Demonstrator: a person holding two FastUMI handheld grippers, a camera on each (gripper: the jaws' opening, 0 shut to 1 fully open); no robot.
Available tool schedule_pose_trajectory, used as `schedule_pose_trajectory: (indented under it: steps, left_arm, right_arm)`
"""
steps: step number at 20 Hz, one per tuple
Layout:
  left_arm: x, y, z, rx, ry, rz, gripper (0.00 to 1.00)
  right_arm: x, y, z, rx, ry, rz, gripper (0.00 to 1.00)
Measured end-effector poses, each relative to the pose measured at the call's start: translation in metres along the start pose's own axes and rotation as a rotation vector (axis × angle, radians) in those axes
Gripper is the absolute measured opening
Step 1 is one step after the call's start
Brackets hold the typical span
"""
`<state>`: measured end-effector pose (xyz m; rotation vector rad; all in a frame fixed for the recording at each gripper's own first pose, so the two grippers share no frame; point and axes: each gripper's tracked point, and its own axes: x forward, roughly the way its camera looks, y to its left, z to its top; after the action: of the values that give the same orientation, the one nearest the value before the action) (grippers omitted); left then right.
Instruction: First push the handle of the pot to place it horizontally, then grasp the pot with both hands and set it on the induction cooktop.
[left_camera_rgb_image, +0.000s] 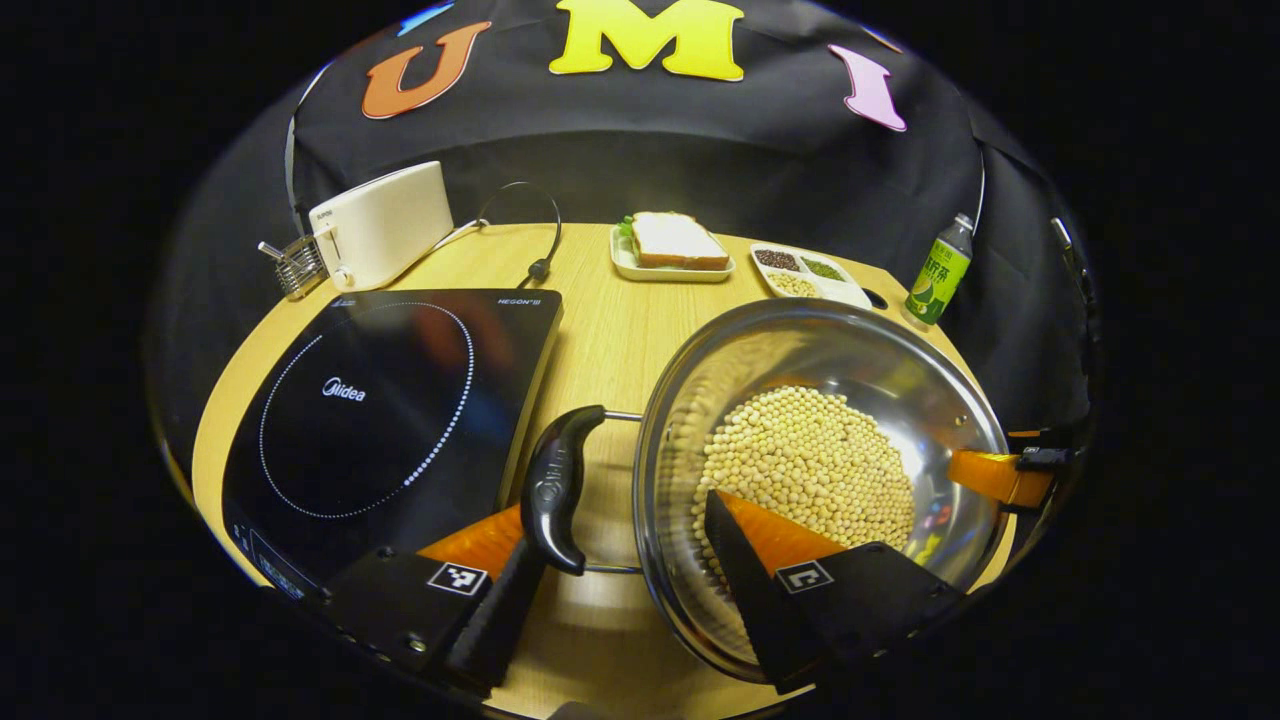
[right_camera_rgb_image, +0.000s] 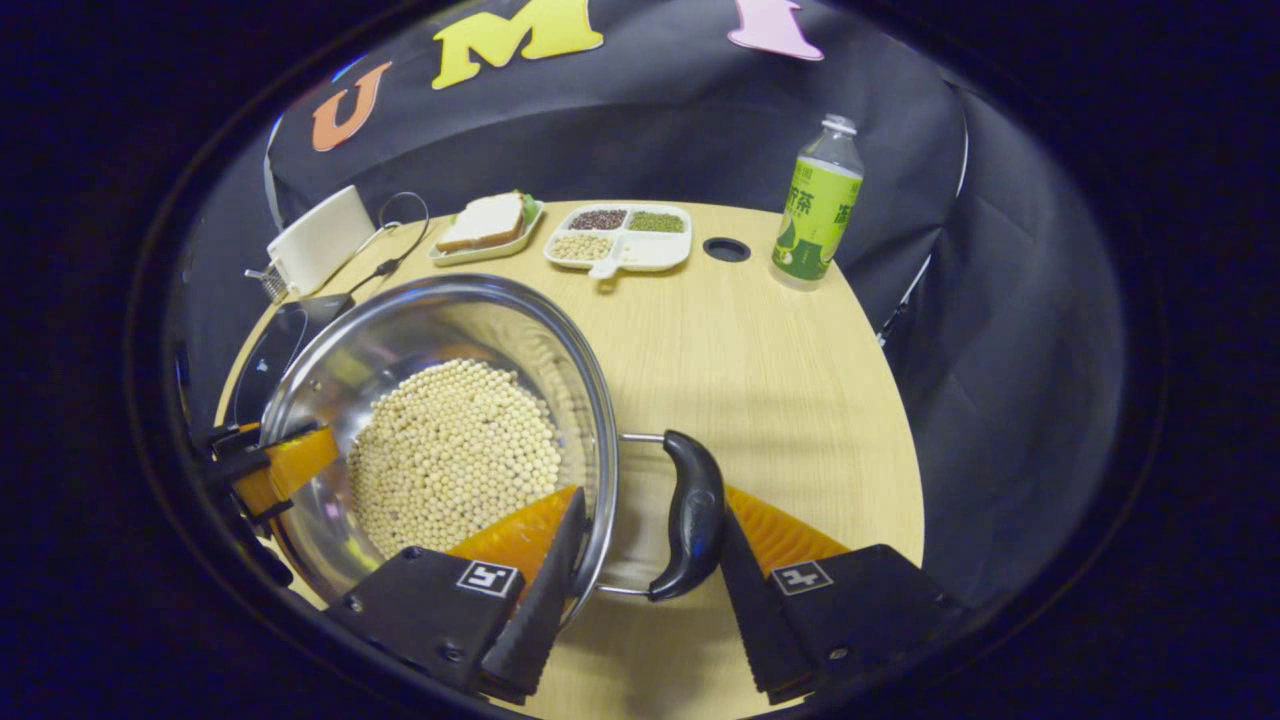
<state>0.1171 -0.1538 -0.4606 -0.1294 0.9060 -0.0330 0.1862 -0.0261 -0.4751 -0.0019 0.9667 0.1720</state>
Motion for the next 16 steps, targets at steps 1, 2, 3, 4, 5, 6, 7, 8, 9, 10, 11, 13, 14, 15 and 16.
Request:
schedule_pose_trajectory:
  steps: [1, 2, 3, 4, 5, 6, 7, 8, 9, 10, 11, 13, 14, 15, 16]
  left_arm:
    - [0.0017, 0.0046, -0.0006, 0.004, 0.007, 0.020, 0.75]
    - [0.0039, 0.0060, -0.0014, -0.006, 0.017, 0.023, 0.75]
    - [0.0045, 0.0030, -0.0008, -0.026, 0.034, 0.021, 0.72]
    - [0.0073, 0.0021, -0.0022, -0.052, 0.058, 0.022, 0.80]
    - [0.0073, 0.0024, -0.0004, -0.056, 0.067, 0.022, 0.71]
    - [0.0080, 0.0025, 0.0013, -0.049, 0.068, 0.021, 0.70]
    - [0.0083, 0.0030, 0.0024, -0.043, 0.064, 0.020, 0.69]
    - [0.0075, 0.0032, 0.0028, -0.036, 0.058, 0.017, 0.69]
    - [0.0079, 0.0028, 0.0031, -0.032, 0.057, 0.017, 0.77]
    - [0.0078, 0.0028, 0.0038, -0.028, 0.052, 0.018, 0.67]
    - [0.0085, 0.0032, 0.0035, -0.028, 0.052, 0.016, 0.66]
    - [0.0091, 0.0030, 0.0049, -0.025, 0.047, 0.015, 0.64]
    - [0.0094, 0.0036, 0.0045, -0.025, 0.047, 0.012, 0.63]
    - [0.0080, 0.0029, 0.0065, -0.030, 0.042, 0.012, 0.63]
    - [0.0089, 0.0026, 0.0069, -0.018, 0.042, 0.012, 0.61]
  right_arm:
    - [-0.0003, -0.0012, 0.0002, -0.009, 0.007, -0.001, 0.74]
    - [0.0001, -0.0009, 0.0012, -0.009, 0.005, -0.003, 0.73]
    - [0.0006, -0.0012, 0.0014, -0.012, 0.005, -0.002, 0.73]
    - [0.0006, -0.0012, 0.0010, -0.008, 0.005, -0.001, 0.72]
    - [0.0008, -0.0011, 0.0005, -0.007, 0.003, -0.001, 0.72]
    - [0.0014, -0.0006, 0.0005, -0.006, 0.005, 0.000, 0.72]
    - [0.0016, -0.0006, 0.0024, -0.005, 0.004, 0.001, 0.73]
    - [0.0012, -0.0007, 0.0014, -0.007, 0.002, 0.007, 0.72]
    - [0.0011, -0.0002, 0.0021, -0.001, -0.005, 0.014, 0.72]
    - [0.0027, -0.0008, 0.0021, 0.005, -0.002, 0.014, 0.72]
    - [0.0022, -0.0005, 0.0017, -0.002, 0.010, 0.006, 0.72]
    - [0.0002, -0.0014, 0.0006, -0.007, 0.020, -0.006, 0.70]
    - [0.0022, -0.0008, 0.0026, 0.003, 0.015, -0.003, 0.68]
    - [0.0005, -0.0001, 0.0029, 0.016, 0.021, 0.001, 0.67]
    - [0.0012, -0.0002, 0.0017, 0.030, 0.027, 0.007, 0.64]
